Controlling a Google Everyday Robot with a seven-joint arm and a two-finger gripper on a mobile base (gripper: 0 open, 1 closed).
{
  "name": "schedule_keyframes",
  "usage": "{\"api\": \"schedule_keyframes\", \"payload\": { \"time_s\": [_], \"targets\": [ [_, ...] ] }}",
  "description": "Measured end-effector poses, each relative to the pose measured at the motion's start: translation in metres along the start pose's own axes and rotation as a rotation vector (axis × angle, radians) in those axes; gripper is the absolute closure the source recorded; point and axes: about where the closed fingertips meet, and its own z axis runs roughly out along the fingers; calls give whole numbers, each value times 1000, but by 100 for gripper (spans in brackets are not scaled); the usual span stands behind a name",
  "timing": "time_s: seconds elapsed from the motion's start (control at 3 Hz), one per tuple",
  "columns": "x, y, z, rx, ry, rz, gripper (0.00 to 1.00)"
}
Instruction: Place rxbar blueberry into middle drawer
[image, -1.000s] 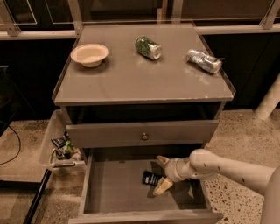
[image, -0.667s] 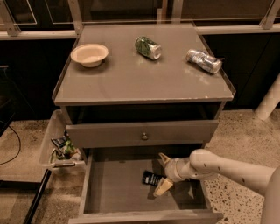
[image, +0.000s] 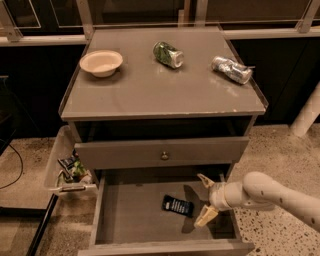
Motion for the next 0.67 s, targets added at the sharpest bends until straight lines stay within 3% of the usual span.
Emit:
{"api": "schedule_keyframes", "payload": {
  "time_s": [0.67],
  "targets": [
    [-4,19,-114,-5,-148,-64,0]
  ]
}}
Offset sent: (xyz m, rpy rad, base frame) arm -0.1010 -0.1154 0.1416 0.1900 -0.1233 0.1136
